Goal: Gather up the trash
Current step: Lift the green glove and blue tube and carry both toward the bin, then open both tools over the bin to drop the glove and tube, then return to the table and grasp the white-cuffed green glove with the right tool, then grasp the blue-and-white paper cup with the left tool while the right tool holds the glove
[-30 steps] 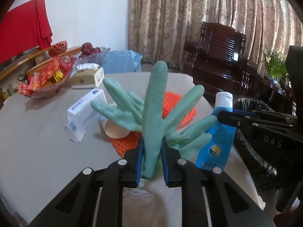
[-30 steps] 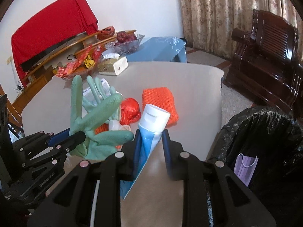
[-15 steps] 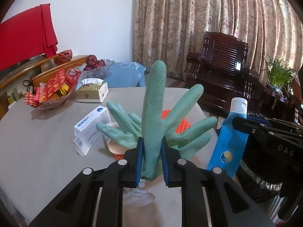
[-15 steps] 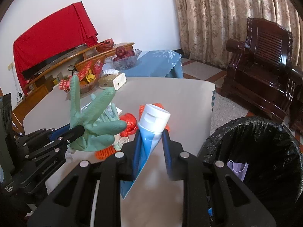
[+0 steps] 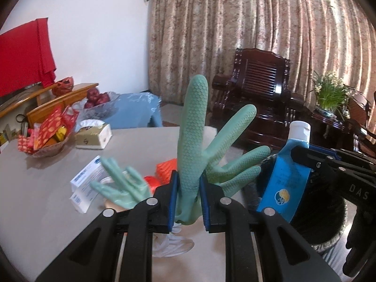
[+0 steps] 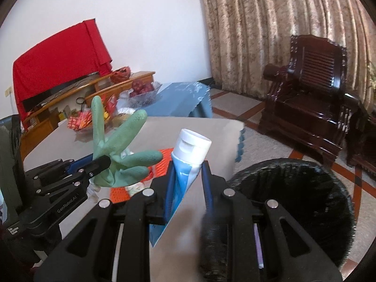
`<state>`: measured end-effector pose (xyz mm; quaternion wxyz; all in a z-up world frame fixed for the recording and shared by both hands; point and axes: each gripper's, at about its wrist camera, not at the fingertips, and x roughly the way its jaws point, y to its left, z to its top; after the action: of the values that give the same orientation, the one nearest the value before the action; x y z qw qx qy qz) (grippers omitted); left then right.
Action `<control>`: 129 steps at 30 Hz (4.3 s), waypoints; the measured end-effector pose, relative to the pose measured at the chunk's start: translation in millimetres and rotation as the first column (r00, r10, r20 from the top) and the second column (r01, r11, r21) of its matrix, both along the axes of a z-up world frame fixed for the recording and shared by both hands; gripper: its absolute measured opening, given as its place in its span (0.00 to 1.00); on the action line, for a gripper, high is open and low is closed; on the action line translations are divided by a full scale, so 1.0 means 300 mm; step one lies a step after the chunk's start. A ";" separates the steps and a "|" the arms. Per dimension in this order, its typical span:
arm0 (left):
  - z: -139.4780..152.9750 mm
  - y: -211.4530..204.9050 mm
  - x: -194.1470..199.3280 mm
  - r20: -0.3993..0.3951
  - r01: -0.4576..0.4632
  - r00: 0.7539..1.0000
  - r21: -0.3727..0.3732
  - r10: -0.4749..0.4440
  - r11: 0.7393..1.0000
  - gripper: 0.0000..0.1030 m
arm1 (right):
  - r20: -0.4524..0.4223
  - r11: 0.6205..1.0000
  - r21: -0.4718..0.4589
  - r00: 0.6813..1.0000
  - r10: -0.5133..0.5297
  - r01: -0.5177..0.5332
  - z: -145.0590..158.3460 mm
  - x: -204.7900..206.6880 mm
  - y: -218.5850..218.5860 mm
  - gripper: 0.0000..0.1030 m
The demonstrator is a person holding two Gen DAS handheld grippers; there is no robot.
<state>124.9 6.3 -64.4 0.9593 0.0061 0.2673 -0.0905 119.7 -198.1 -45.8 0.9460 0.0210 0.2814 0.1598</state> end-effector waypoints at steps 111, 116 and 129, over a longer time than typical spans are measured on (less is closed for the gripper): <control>-0.258 0.565 0.065 -0.106 -0.321 0.940 0.057 0.326 0.945 0.84 | -0.210 0.947 -0.124 0.941 0.267 -0.296 -0.448 0.340 0.653 0.58; -0.260 0.571 0.069 -0.110 -0.326 0.938 0.053 0.330 0.944 0.84 | -0.215 0.939 -0.114 0.931 0.297 -0.326 -0.440 0.330 0.649 0.57; -0.253 0.562 0.065 -0.112 -0.326 0.937 0.053 0.330 0.944 0.84 | -0.255 0.927 -0.121 0.913 0.318 -0.356 -0.471 0.344 0.665 0.28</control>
<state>144.4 174.9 -140.4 0.9431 -0.0277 0.3228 0.0749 223.0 1.4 -187.2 0.8633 -0.0877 0.4010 0.2935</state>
